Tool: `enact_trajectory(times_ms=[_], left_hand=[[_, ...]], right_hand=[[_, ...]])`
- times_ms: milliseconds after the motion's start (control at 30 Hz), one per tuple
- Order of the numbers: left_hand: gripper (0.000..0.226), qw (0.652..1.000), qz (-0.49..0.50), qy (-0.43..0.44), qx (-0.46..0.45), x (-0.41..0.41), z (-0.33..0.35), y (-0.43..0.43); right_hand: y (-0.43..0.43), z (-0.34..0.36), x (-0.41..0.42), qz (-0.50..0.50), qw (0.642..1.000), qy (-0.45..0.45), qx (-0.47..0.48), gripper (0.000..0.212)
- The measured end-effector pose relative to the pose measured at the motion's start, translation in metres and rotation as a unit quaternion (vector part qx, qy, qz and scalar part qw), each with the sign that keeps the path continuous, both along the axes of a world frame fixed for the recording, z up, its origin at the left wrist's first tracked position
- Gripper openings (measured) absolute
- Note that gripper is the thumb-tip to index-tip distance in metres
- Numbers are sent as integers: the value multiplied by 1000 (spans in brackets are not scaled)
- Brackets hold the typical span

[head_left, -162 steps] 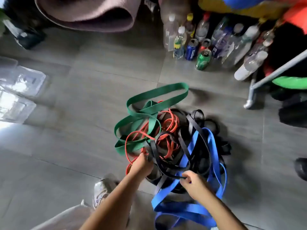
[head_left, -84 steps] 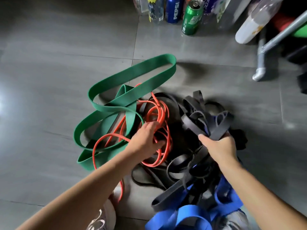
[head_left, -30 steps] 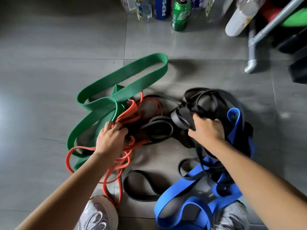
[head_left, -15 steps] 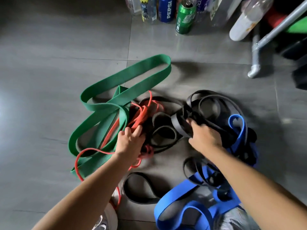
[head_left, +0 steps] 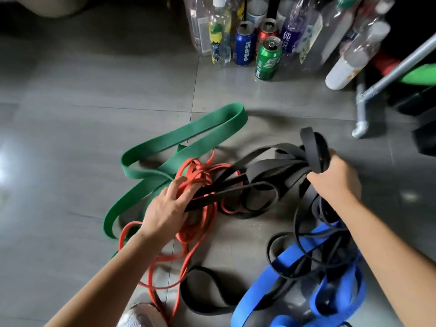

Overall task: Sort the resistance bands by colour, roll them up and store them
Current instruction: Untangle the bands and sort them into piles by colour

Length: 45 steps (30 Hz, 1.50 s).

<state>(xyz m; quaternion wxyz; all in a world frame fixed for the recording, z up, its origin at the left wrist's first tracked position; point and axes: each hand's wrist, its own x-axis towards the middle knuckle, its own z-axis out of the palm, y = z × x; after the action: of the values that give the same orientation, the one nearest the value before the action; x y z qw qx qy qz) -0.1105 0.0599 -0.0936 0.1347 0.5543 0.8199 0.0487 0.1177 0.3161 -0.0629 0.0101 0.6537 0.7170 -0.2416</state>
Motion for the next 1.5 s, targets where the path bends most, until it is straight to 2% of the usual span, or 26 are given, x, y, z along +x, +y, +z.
enact_trajectory(times_ms=[100,133,200,267,300,400,500,567,633,667,733,767,867,900,933,1000,1067,1100,1167,1300,1400,1500], left_hand=[[100,995,78,-56,-16,6,-7,-4],[97,992,101,-68,-38,5,-10,-6],[74,987,99,-71,-102,3,-12,-9],[50,983,71,-50,-164,9,-9,-8],[45,980,66,-28,-188,12,-8,-7],[38,961,112,43,-248,14,4,4],[39,926,142,98,-335,8,21,26],[53,932,131,101,-322,16,23,43],[72,973,49,84,-209,31,13,65],[73,988,-19,74,-137,41,10,78],[72,986,-143,82,-38,60,-8,98],[71,982,-166,75,-60,67,-17,104],[63,970,-113,86,-198,74,-39,111],[55,970,-109,101,-193,71,-41,109],[46,974,-133,109,-147,67,-40,105],[10,967,-185,132,-117,57,-38,91],[18,970,-164,107,-145,39,-42,73],[20,973,-124,93,-171,31,-36,68],[27,971,-58,110,-206,13,-29,56],[31,983,-30,127,-128,-24,-19,27],[22,968,-6,148,-202,-30,-10,21],[29,988,1,104,-119,-18,-9,52]], right_hand=[[12,7,10,-133,987,91,4,32],[16,9,15,-175,977,123,11,35],[22,13,23,-236,954,183,32,38],[22,20,27,-278,927,248,49,38],[23,25,29,-300,910,281,51,39],[27,37,31,-326,862,385,53,43],[35,48,36,-354,837,417,34,53],[33,50,37,-327,850,411,38,42],[28,47,35,-286,868,402,48,38],[26,45,32,-275,874,397,47,37],[28,40,31,-272,879,389,43,28],[28,38,31,-270,881,388,39,25],[30,31,33,-266,888,373,35,39],[30,29,34,-267,887,375,35,46],[30,28,36,-260,888,378,31,50],[29,24,38,-237,899,369,15,42],[24,23,35,-220,915,339,10,22],[22,21,34,-213,923,321,22,18],[19,19,31,-210,931,296,46,21],[34,22,39,-247,921,283,100,33],[44,17,62,-255,920,264,136,44],[40,14,69,-255,933,227,116,38]])
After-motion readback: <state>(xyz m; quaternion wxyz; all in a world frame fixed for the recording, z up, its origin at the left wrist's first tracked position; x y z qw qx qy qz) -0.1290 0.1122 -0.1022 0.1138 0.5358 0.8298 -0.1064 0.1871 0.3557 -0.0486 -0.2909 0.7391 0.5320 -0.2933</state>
